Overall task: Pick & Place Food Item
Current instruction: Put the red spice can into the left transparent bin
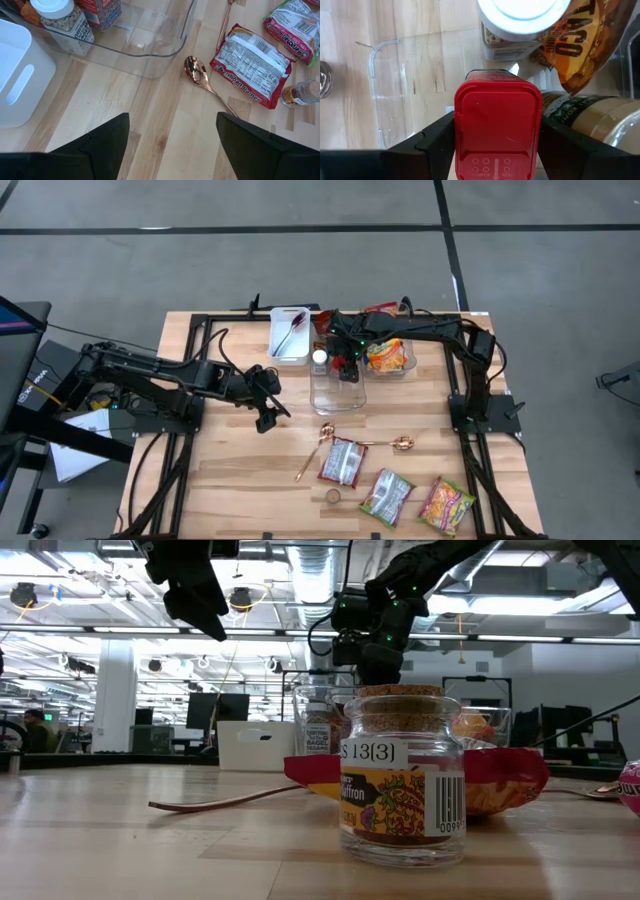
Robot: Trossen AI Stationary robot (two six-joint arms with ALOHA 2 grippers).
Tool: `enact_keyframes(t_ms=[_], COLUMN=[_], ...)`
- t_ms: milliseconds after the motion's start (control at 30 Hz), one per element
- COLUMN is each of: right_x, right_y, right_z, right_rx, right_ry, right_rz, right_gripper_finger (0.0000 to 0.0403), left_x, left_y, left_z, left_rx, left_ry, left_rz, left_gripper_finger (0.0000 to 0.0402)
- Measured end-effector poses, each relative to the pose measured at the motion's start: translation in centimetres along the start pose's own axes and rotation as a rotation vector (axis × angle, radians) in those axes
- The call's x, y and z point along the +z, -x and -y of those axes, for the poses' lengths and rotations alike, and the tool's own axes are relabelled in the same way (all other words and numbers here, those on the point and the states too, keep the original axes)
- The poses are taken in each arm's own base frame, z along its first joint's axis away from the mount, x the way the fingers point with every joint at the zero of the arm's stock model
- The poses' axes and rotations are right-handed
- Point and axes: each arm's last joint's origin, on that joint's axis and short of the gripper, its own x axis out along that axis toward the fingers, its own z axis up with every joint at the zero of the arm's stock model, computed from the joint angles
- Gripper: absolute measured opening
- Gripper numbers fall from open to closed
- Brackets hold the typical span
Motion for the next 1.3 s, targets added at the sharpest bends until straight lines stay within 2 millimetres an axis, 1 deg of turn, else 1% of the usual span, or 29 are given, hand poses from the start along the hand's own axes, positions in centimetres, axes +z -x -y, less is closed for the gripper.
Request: enact_keyframes(t_ms=[667,867,1300], right_x=[0.20,0.21,0.09], right_y=[-0.01,0.00,-0.10], right_z=[0.00,-0.07,-0.85], right_rx=[-0.005,0.020,0.030], right_ry=[-0.040,-0.069,-0.076], right_rz=[0.019,0.025,-0.009], right_gripper_finger=[0.0240,0.0240,0.0240], left_x=[0.02,0.02,0.02], left_y=[0.00,0.00,0.00], left_z=[0.01,0.01,0.01], left_rx=[0.000,0.000,0.000], left_ry=[-0.006,-0.007,-0.007], left_rz=[0.002,0.002,0.002], left_gripper_finger=[0.0294,0.0294,0.0294])
